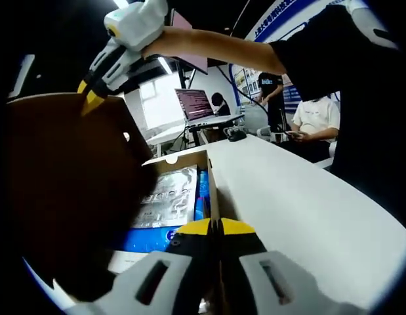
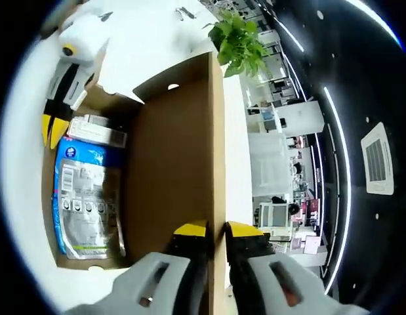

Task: Operate the shoe box by opening the lid, removing the specified soft item, and placing it in the target area until the item is outside and the box remains undamaged.

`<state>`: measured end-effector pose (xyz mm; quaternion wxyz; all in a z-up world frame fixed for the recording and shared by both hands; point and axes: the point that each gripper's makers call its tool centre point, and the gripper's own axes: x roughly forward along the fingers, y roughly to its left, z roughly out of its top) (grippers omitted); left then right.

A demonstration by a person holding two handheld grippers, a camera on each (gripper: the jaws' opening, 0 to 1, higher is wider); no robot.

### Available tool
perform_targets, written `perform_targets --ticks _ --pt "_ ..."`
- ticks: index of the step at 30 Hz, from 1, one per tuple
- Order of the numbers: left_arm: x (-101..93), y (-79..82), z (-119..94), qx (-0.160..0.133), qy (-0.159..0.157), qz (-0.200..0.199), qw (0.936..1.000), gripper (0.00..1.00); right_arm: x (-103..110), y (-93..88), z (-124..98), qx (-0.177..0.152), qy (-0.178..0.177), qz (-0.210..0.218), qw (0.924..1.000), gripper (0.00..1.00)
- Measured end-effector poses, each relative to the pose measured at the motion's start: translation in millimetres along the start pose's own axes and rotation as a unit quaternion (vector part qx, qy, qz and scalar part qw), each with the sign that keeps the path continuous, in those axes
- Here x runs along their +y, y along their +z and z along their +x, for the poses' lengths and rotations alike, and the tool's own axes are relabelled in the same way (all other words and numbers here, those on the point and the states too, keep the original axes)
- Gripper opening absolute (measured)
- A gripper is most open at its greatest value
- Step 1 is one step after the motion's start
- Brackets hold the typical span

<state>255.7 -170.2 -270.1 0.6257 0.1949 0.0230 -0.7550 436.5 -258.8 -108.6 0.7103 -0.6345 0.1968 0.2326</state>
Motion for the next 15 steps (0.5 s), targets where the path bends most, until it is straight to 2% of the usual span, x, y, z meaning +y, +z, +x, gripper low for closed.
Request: perform_targets --ticks 9,12,15 --pt "-1.2 0.4 -0.5 -0.001 -0.001 0.000 1.0000 0.03 -6.9 -4.9 20.1 -0.006 0.049 0.020 0.9986 0.07" --pt "-1.2 0.5 -0.6 -0.001 -0.001 0.001 1.0000 0.03 -8.4 -6.1 29.2 0.001 0.075 0.021 0.9970 0.07" --pt "-1.9 0.7 -0.6 -0.001 -0.003 0.002 1.0000 0.03 -9.4 -7.1 34.7 0.005 0.086 0.024 0.9960 0.06"
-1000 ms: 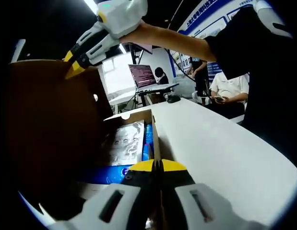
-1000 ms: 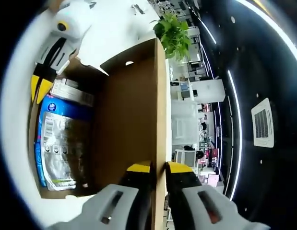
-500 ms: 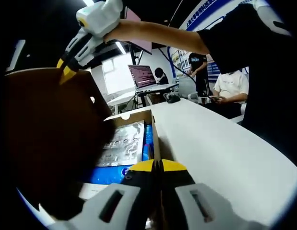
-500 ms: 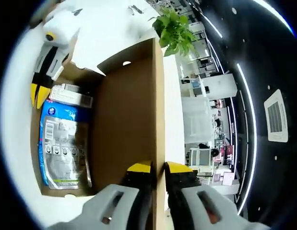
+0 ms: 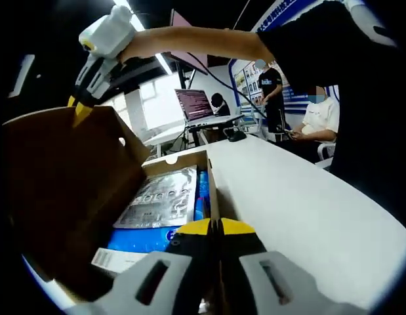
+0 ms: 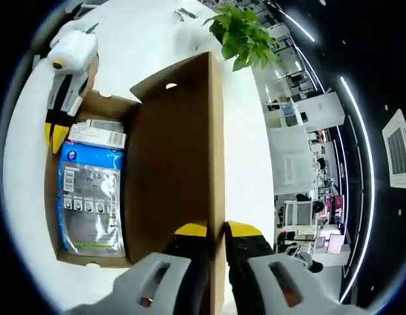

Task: Operate the shoe box by opening the lid, removing the specified soft item, and placing it in the target area until the item is outside and the box remains undamaged.

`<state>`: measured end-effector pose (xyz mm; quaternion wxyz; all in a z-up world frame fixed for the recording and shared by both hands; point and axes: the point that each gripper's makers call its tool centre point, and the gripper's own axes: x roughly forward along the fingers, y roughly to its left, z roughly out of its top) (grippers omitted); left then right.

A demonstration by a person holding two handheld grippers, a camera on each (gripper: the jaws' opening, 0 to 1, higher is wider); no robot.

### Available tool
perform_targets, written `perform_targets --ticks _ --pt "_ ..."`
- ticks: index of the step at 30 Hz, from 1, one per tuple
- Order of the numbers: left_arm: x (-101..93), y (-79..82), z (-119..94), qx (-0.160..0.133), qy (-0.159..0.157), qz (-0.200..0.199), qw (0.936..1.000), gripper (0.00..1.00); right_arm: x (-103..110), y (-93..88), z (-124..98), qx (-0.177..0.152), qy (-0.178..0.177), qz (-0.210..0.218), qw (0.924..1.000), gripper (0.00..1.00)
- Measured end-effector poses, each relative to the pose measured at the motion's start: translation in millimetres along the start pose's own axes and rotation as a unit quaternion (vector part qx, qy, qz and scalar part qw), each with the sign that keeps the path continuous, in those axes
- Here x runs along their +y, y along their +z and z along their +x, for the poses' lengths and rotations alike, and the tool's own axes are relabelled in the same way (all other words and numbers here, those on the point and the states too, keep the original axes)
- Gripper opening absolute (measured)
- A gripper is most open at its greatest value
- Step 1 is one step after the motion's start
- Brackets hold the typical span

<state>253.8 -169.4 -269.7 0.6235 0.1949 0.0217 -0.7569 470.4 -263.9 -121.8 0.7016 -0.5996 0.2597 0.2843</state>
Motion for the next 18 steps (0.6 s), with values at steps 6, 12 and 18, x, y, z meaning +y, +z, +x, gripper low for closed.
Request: perform_targets --ticks 6,12,18 --pt "2.2 -1.5 -0.2 -0.001 0.000 0.000 1.0000 0.03 -2.8 -2.0 12.0 0.008 0.012 0.002 0.9999 0.05" --pt "1.7 -1.2 -0.2 -0.001 -0.001 0.000 1.0000 0.03 -4.7 -3.9 19.7 0.015 0.027 0.002 0.9995 0.04" --pt "2.1 -1.2 -0.3 -0.001 -0.002 0.000 1.0000 0.03 -6.1 -6.6 28.6 0.022 0.055 0.006 0.9983 0.04"
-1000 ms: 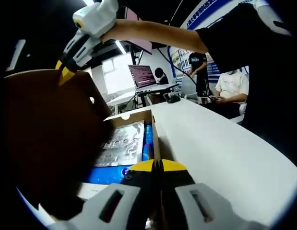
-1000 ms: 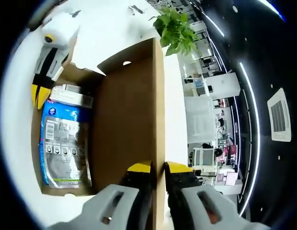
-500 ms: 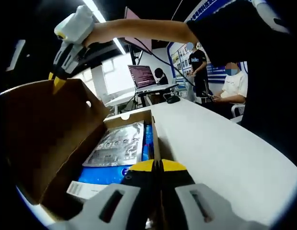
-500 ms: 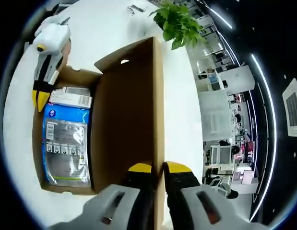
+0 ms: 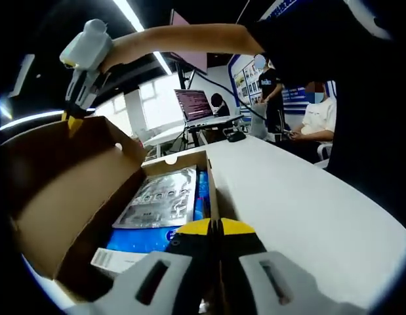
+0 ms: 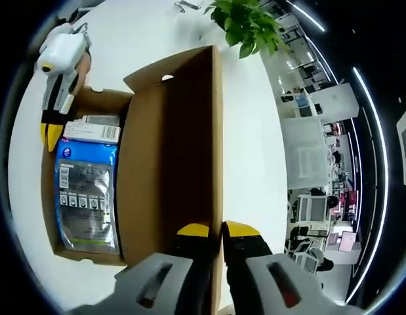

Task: Operate the shoe box by opening the lid, removing the specified soft item, and placing it in the target area until the item is outside and the box remains undamaged.

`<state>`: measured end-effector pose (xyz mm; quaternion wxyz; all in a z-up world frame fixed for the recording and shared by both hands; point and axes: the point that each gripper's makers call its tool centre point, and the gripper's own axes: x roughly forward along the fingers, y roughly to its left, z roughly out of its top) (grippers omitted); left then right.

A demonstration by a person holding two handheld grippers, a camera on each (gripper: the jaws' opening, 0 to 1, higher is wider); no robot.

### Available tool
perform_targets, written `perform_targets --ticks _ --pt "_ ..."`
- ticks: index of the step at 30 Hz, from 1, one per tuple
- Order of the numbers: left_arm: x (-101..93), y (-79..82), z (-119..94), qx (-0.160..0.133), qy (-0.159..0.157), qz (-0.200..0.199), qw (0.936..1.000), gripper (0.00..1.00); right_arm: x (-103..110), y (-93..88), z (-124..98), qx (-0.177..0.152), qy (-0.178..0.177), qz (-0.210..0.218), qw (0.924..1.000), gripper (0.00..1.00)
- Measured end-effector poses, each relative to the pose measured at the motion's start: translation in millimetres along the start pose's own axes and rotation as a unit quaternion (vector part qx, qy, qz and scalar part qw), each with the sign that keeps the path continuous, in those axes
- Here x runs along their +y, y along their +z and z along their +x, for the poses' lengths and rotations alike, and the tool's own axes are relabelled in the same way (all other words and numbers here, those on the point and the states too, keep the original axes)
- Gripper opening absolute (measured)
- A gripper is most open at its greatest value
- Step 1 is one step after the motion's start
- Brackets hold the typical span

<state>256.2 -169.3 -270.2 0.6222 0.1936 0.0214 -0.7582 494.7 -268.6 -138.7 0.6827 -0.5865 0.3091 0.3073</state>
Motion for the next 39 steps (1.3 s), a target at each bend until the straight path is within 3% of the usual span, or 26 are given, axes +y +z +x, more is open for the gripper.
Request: perform_targets --ticks 21,32,39 --pt "-5.8 3.5 1.5 -0.003 -0.002 0.002 1.0000 0.03 -0.3 -5.8 27.0 0.024 0.104 0.011 0.9943 0.04" --pt "-4.9 3.3 2.2 -0.005 -0.003 0.005 1.0000 0.03 -0.5 -11.7 49.1 0.035 0.114 0.011 0.9928 0.03" --pt "0.6 -0.1 2.8 -0.004 -0.003 0.001 1.0000 0.03 0.6 -12.5 50.9 0.036 0.120 0.017 0.9919 0.03"
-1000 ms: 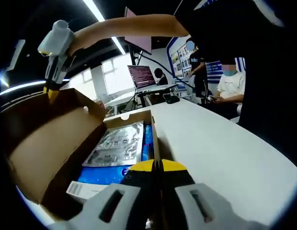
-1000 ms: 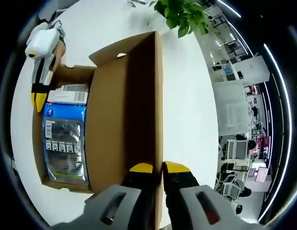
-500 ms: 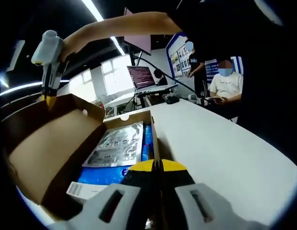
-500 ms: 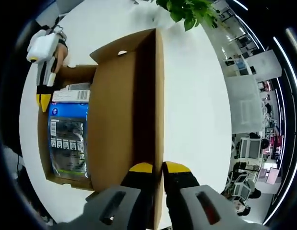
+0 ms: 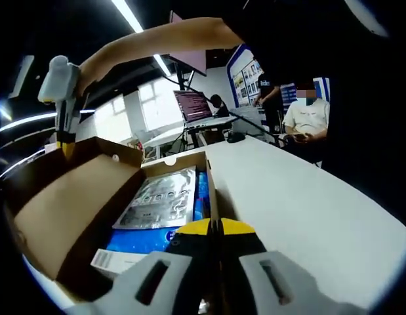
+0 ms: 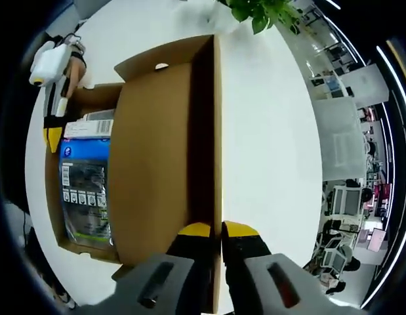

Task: Operate the shoe box by opening the lid, removing the specified soft item, and placing it in the target area until the item is outside and the box remains undamaged.

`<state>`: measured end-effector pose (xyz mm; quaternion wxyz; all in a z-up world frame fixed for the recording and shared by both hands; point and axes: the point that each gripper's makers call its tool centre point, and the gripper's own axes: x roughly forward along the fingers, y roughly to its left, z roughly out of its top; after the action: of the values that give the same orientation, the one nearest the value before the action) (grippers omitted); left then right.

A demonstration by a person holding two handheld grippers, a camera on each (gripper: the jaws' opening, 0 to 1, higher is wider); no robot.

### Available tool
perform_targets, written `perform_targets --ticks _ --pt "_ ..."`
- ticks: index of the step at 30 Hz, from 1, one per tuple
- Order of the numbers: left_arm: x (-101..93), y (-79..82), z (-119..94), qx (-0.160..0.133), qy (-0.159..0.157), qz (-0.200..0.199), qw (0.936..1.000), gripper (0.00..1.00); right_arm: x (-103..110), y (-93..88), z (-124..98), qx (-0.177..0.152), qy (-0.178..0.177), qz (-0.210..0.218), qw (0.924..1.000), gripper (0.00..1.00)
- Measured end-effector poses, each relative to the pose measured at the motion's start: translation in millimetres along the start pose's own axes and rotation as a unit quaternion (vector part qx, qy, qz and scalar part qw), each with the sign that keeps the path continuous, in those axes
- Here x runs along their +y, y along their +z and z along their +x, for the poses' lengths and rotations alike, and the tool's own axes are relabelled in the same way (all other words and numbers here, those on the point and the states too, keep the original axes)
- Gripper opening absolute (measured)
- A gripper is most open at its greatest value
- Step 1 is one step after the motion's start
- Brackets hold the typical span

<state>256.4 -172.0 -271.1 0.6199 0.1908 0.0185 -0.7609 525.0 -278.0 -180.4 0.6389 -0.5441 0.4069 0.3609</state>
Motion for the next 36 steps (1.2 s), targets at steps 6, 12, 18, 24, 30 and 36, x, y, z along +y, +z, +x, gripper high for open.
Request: perform_targets --ticks 6,12,18,24,30,36 --pt "2.2 -1.4 0.5 0.000 0.000 0.000 1.0000 0.03 -1.5 -1.3 2.7 0.001 0.001 0.002 1.0000 0.03" --pt "3.5 -1.8 0.4 0.000 0.000 0.000 1.0000 0.03 -2.3 -2.0 6.8 0.005 0.004 -0.001 1.0000 0.03" --pt "3.3 -1.4 0.0 0.000 0.000 -0.001 1.0000 0.03 -2.9 -2.3 11.8 0.011 0.003 -0.002 0.9999 0.03" --pt "2.9 -1.0 -0.6 -0.001 0.000 0.000 1.0000 0.03 -2.6 -2.6 17.2 0.012 0.014 0.001 0.9998 0.03" --pt "2.8 -0.9 -1.0 -0.001 0.000 0.001 1.0000 0.03 -3.9 -2.6 23.7 0.005 0.034 0.003 0.9994 0.03" --pt "6.7 -2.1 -0.8 -0.001 0.000 0.001 1.0000 0.03 -5.5 -2.8 32.7 0.008 0.049 0.009 0.9987 0.04"
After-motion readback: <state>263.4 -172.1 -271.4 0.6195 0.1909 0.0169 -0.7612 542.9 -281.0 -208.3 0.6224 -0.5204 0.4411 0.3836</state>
